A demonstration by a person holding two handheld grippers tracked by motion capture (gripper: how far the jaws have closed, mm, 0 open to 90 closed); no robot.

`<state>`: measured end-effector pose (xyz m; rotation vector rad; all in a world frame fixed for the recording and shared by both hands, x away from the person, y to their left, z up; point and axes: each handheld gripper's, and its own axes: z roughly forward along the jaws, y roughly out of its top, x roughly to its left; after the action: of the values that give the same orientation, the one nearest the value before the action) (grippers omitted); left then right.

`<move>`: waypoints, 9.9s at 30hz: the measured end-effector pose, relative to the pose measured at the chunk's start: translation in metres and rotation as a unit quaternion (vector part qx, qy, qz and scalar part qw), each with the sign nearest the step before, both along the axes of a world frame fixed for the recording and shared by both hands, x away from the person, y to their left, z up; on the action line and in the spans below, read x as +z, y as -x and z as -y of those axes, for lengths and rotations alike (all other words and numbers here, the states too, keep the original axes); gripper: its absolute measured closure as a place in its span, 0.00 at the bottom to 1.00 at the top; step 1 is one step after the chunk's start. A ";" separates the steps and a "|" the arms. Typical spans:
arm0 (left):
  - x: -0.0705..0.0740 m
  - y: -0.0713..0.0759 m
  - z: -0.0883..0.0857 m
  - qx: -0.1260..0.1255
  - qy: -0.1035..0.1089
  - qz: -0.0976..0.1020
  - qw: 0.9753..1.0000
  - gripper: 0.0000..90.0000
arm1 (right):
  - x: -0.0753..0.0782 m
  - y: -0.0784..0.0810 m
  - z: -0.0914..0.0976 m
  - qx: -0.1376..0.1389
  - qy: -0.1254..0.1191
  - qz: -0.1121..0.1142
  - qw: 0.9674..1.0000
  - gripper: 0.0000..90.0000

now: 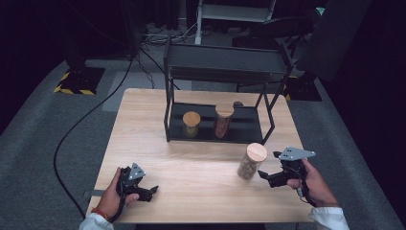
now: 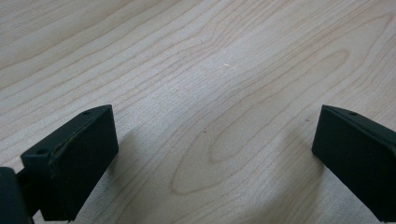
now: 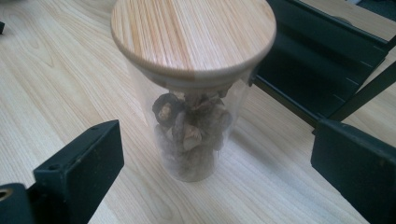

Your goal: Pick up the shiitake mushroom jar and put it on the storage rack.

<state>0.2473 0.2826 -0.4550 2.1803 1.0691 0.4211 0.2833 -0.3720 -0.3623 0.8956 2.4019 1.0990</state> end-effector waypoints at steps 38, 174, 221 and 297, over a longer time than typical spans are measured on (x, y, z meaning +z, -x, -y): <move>0.000 0.000 0.000 -0.001 0.000 0.000 1.000 0.00 | 0.008 -0.029 -0.032 0.000 -0.037 -0.028 0.999 0.16; 0.001 -0.001 0.000 -0.007 -0.003 0.000 1.000 0.00 | 0.079 -0.113 -0.125 -0.140 0.042 0.012 0.989 0.26; 0.001 -0.001 0.000 -0.008 -0.003 -0.001 1.000 0.00 | 0.061 -0.154 -0.143 -0.225 0.045 -0.011 0.973 0.26; 0.000 -0.001 0.000 -0.009 -0.002 0.000 1.000 0.00 | 0.016 -0.144 -0.137 -0.206 0.046 0.009 0.977 0.04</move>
<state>0.2481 0.2830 -0.4548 2.1910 1.0488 0.4149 0.4268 -0.2355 -0.3463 1.2693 2.0975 0.8270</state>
